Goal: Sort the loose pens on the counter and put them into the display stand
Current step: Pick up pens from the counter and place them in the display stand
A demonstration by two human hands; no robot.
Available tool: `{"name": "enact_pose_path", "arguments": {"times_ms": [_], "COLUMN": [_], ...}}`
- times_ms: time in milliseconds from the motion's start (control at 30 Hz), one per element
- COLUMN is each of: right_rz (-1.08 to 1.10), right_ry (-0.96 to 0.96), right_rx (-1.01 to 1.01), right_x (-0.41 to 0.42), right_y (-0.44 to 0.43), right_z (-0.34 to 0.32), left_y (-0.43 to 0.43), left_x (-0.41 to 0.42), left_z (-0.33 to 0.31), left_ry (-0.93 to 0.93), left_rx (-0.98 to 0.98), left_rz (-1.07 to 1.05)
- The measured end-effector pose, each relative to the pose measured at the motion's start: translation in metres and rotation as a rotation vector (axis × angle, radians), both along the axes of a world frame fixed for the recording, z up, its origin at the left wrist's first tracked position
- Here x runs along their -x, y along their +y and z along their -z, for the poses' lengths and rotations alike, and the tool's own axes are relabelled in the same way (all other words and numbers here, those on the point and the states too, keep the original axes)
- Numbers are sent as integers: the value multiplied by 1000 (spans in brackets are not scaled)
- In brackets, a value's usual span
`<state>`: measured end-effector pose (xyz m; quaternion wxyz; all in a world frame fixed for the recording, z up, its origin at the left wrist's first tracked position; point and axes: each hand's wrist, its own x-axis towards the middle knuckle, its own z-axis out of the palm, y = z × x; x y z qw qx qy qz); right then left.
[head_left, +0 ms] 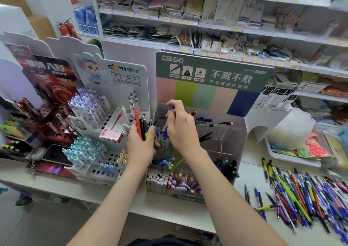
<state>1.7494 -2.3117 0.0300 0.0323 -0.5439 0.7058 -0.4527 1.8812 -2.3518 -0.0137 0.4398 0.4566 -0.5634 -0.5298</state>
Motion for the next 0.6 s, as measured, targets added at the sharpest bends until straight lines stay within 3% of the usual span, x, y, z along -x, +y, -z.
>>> {"name": "enact_pose_path", "arguments": {"times_ms": [100,367,467,600], "right_rz": [-8,-156,-203,-58], "right_ry": [12,351,328,257], "right_rx": [-92,-565,-625,-643], "right_x": [1,-5,-5,0], "right_y": [1,2,2,-1], "right_z": [10,14,14,20], "left_y": [1,-5,-8,-9], "left_x": [1,6,5,-1], "left_z": [2,-4,-4,-3], "left_ry": [33,40,53,74], "left_rx": [-12,7,-4,-36], "left_rz": [-10,22,11,-11]}}
